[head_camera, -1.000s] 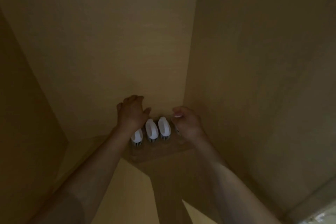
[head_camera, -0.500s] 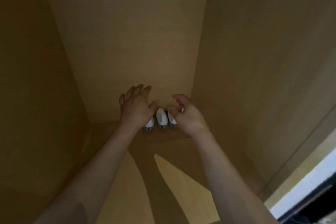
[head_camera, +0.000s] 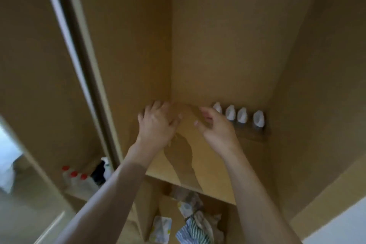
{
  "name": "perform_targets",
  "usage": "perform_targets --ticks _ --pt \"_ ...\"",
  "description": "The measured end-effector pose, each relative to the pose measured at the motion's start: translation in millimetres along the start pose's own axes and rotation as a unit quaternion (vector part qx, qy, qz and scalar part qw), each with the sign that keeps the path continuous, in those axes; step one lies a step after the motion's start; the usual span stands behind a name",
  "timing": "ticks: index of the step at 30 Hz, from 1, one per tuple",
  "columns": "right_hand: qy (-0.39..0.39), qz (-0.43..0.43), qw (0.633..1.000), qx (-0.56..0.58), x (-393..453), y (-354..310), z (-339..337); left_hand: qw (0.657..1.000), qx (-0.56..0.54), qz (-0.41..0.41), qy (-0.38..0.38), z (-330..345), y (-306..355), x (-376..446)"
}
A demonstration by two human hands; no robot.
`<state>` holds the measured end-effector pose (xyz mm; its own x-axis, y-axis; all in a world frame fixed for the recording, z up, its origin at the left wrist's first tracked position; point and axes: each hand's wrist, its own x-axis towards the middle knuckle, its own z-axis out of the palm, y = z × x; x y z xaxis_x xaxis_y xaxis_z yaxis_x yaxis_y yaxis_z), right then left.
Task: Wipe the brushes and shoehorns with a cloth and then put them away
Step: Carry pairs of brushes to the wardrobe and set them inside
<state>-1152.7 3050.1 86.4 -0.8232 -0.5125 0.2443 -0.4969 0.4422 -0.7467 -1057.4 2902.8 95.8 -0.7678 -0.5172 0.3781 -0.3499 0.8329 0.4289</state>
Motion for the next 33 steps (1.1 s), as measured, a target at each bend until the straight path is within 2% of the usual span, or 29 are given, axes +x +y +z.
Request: perform_targets --ticks 14,24,33 --pt "-0.19 -0.113 0.971 0.094 -110 -144 135 0.977 0.012 -0.171 0.128 -134 -145 -162" --pt "-0.293 -0.178 0.929 0.14 -214 -303 326 0.927 0.079 -0.309 0.196 -274 -321 -290" --pt "-0.354 -0.253 0.894 0.109 -296 -418 468 0.874 0.13 -0.415 0.218 -368 -447 -391"
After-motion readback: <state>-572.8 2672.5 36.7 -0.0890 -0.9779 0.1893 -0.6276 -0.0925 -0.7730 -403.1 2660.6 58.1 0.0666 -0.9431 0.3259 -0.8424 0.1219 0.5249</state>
